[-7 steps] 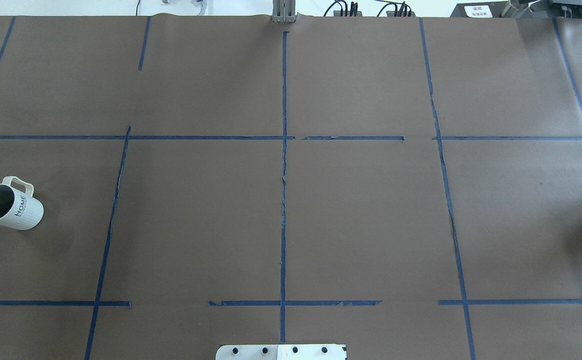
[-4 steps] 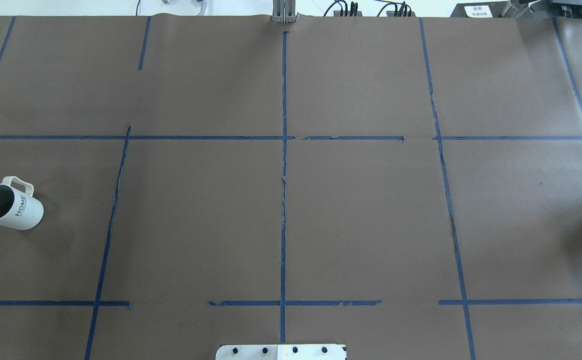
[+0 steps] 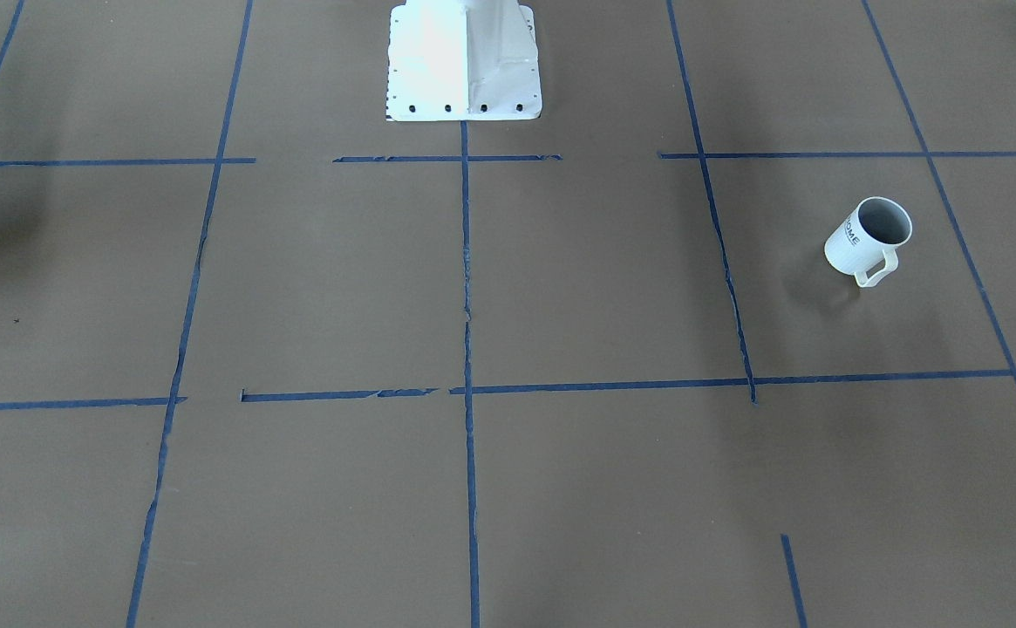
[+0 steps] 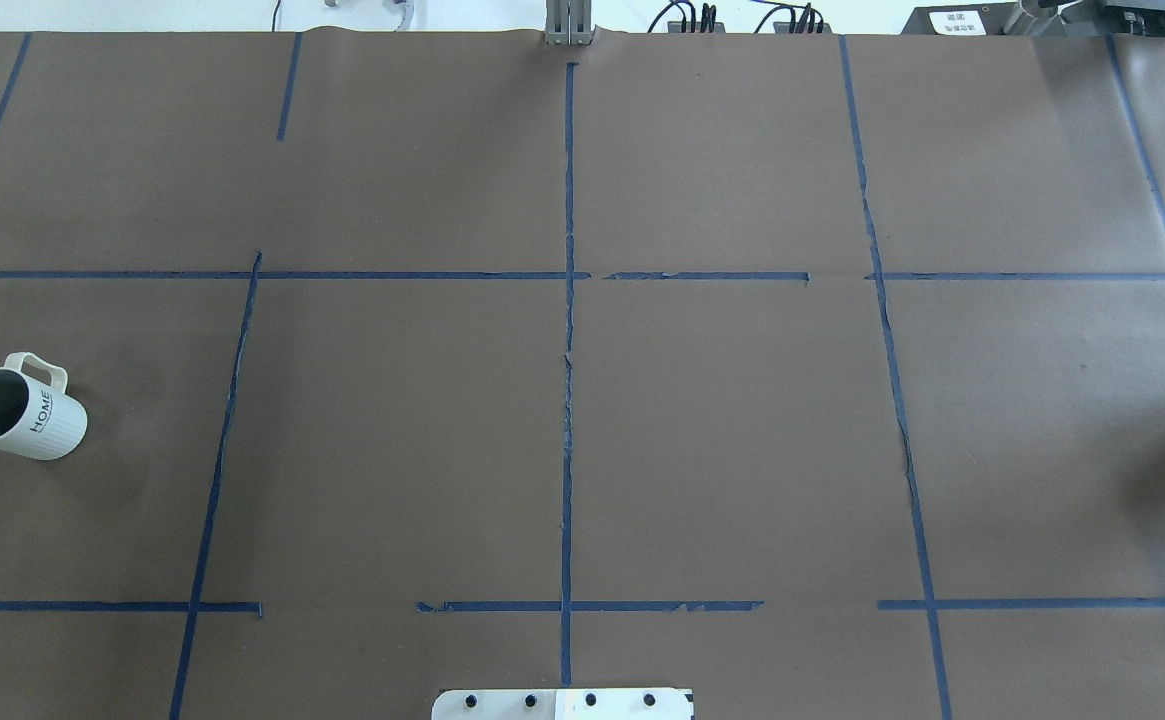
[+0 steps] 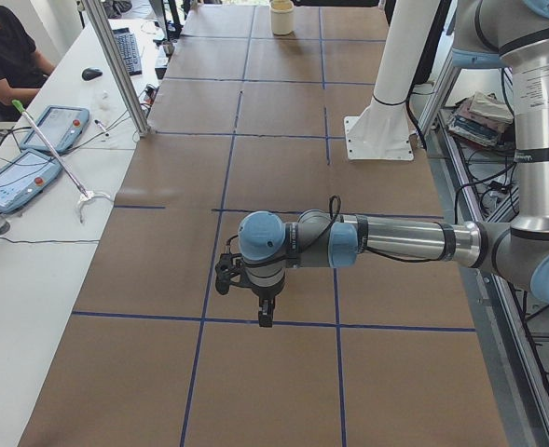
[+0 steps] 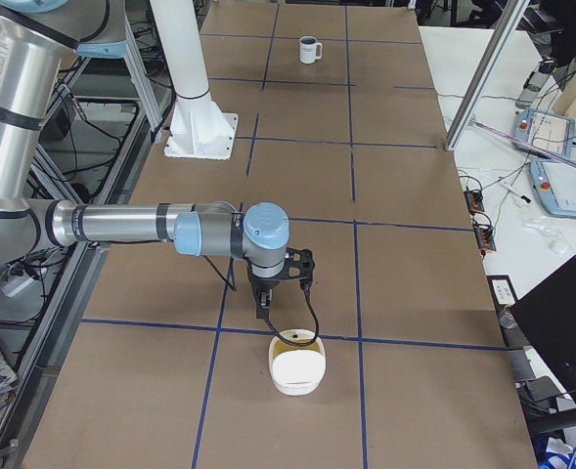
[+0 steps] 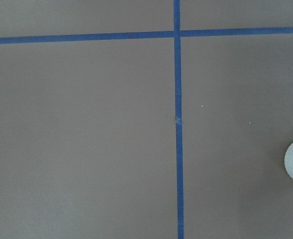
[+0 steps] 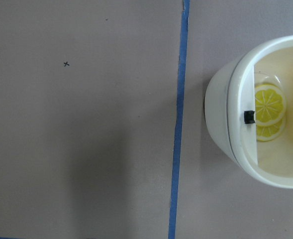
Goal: Left arm hands cup to right arm to dump lemon
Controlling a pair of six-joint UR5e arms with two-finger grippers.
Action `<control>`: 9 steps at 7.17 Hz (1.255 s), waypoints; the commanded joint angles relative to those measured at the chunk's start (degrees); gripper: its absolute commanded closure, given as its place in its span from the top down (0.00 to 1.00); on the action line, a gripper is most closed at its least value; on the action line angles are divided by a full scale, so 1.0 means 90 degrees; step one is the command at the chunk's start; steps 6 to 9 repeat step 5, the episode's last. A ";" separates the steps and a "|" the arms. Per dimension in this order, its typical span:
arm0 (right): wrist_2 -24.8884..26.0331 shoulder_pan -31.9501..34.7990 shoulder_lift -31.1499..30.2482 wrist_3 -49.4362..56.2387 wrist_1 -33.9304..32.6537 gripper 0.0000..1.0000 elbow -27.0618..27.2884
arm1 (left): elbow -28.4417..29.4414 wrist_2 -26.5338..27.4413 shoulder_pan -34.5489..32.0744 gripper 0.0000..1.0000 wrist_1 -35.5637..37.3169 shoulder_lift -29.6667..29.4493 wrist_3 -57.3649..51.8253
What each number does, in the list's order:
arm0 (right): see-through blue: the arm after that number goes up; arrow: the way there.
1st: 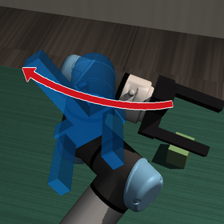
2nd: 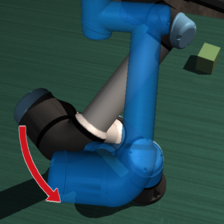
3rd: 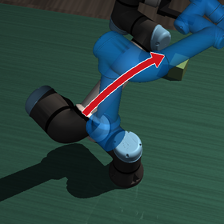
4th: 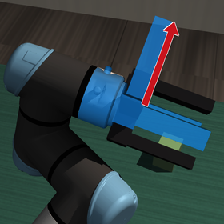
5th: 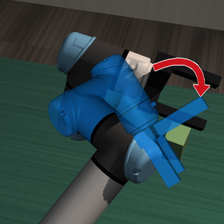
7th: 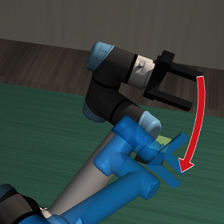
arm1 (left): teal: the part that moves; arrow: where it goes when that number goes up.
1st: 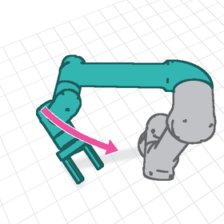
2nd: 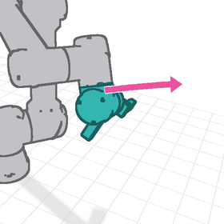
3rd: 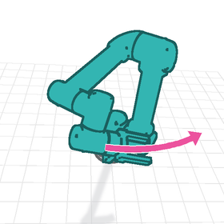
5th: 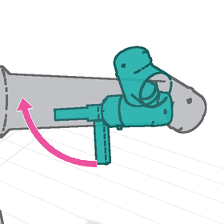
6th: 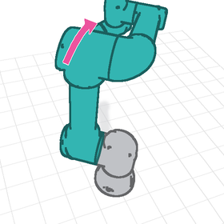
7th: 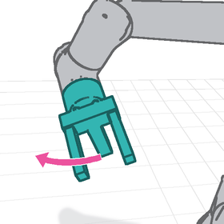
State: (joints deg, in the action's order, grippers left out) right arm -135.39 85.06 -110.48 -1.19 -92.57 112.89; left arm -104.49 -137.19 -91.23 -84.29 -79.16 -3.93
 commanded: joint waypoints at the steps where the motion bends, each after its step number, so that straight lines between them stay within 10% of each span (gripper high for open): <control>1: -0.0044 -0.0027 -0.0029 -0.0005 0.0002 1.00 0.0045 | -0.0031 -0.0001 0.0010 1.00 0.0010 -0.0013 -0.0032; 9: -0.0045 -0.0008 -0.0068 0.0386 0.0012 1.00 0.0025 | -0.0079 0.0009 0.0010 1.00 0.0030 -0.0033 -0.0032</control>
